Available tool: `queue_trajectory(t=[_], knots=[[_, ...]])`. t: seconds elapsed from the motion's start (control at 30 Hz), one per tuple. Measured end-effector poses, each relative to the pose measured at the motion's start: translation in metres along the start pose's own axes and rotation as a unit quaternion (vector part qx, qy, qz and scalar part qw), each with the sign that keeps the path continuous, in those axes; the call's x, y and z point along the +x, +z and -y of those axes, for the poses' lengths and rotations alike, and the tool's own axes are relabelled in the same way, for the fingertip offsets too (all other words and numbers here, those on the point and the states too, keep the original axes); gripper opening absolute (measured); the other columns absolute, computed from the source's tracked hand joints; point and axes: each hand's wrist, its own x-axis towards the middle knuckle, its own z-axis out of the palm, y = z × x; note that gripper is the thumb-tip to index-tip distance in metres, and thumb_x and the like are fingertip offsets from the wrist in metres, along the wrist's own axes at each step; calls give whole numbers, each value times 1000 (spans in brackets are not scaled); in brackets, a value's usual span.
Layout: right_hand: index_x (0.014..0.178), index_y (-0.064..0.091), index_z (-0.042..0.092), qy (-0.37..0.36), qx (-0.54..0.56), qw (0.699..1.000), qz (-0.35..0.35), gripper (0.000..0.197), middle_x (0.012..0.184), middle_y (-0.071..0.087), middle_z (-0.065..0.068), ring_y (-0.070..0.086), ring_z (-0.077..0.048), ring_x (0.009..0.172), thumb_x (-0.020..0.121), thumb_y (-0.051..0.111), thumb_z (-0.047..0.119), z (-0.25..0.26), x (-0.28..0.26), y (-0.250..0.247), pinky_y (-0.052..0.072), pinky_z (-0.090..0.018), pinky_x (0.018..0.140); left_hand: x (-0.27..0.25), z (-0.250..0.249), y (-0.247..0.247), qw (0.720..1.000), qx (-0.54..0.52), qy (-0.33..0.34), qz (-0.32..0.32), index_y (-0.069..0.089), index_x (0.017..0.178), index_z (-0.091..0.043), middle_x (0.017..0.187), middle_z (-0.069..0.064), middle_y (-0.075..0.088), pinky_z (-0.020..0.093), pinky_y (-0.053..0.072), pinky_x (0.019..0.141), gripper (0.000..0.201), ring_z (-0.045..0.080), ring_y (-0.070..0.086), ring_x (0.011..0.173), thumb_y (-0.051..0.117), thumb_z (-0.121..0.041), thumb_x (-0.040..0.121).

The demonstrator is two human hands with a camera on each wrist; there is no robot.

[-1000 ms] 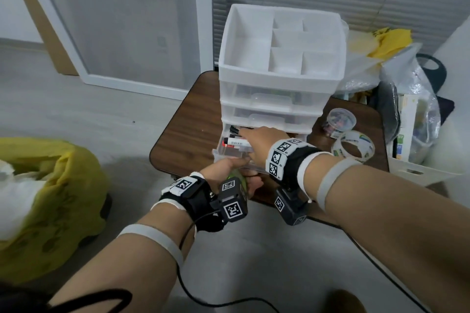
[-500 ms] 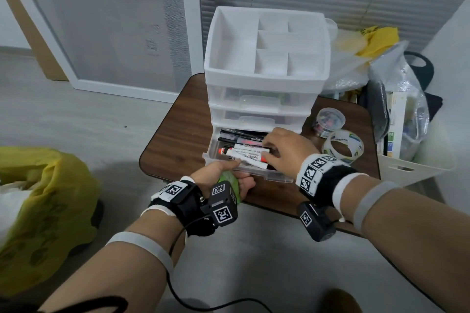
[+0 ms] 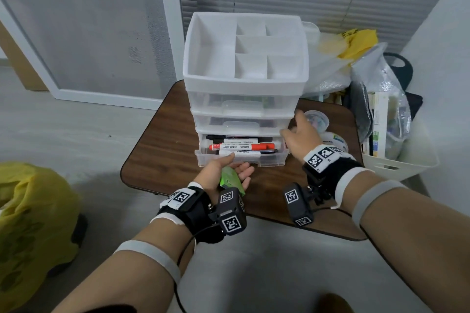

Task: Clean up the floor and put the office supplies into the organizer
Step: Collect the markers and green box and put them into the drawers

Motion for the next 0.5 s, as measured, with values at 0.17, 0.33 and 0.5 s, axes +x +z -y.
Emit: queue_trajectory(t=[0.17, 0.33, 0.5], knots=[[117, 45, 33, 19, 0, 1000, 21, 35, 86, 70, -18, 68, -34, 80, 84, 55, 25, -2, 7, -10, 56, -47, 80, 1, -12, 17, 998, -37, 38, 19, 54, 112, -1, 131, 12, 63, 33, 51, 79, 18, 21, 66, 109, 48, -8, 96], [109, 51, 45, 10, 6, 1000, 25, 43, 101, 70, -2, 66, -25, 94, 66, 53, 44, -16, 21, -12, 55, -52, 87, -1, -18, 33, 997, -43, 67, 18, 57, 87, 2, 109, 15, 69, 29, 47, 83, 19, 18, 64, 107, 39, 4, 92], [122, 54, 33, -11, -12, 1000, 25, 43, 112, 69, 0, 65, -22, 98, 80, 60, 40, -1, 6, -19, 51, -40, 92, 8, -10, 31, 995, 14, 90, -32, 63, 108, 3, 106, 12, 72, 30, 54, 70, 21, 16, 69, 96, 50, -2, 92]])
